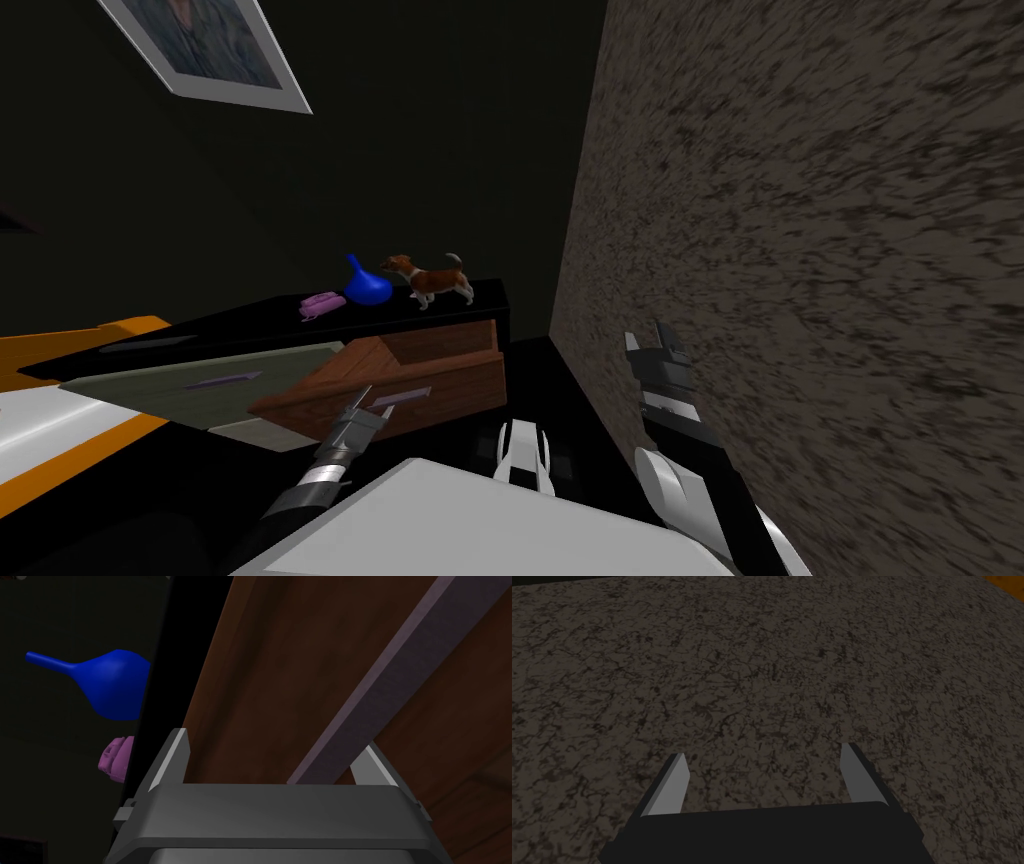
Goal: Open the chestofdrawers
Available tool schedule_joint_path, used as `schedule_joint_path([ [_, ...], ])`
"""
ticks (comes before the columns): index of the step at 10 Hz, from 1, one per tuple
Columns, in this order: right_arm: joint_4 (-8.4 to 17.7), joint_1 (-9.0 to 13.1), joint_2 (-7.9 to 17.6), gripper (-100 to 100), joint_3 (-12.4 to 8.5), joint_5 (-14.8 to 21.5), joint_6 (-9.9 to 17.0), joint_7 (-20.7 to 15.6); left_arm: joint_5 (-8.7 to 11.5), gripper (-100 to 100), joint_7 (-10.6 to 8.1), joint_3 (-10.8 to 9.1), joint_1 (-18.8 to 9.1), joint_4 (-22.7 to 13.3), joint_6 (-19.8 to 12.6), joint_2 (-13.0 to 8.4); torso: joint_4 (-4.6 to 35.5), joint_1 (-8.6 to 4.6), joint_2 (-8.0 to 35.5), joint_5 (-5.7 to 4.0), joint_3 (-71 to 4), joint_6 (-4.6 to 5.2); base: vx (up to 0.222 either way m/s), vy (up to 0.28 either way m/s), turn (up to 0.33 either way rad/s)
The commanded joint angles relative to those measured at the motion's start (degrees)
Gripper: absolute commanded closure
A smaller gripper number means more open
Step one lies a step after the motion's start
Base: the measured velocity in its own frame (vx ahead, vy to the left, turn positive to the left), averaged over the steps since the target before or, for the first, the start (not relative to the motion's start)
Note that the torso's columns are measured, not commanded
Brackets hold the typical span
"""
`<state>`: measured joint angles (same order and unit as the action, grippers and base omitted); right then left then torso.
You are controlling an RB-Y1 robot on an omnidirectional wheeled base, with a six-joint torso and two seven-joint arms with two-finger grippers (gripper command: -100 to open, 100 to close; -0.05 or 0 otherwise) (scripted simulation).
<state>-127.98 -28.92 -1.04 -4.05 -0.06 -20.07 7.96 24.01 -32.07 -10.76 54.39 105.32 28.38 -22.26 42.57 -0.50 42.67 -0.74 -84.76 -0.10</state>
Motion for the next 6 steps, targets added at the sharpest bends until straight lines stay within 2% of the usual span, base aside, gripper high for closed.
schedule_joint_path([
  [1,0.0,0.0,0.0,0,0.0,0.0,0.0,0.0,0.0,0,0.01,0.03,0.1,-0.1,-0.1,0.0,-0.1,-0.01,0.0,0.13,0.1,0.09,0.007,-0.002,0.006],
  [6,0.0,0.0,0.0,0,0.0,0.0,0.0,0.0,0.0,0,0.14,0.36,0.2,-0.7,-0.4,0.4,-0.3,0.30,-0.4,0.52,0.0,0.15,0.000,0.000,0.000],
])
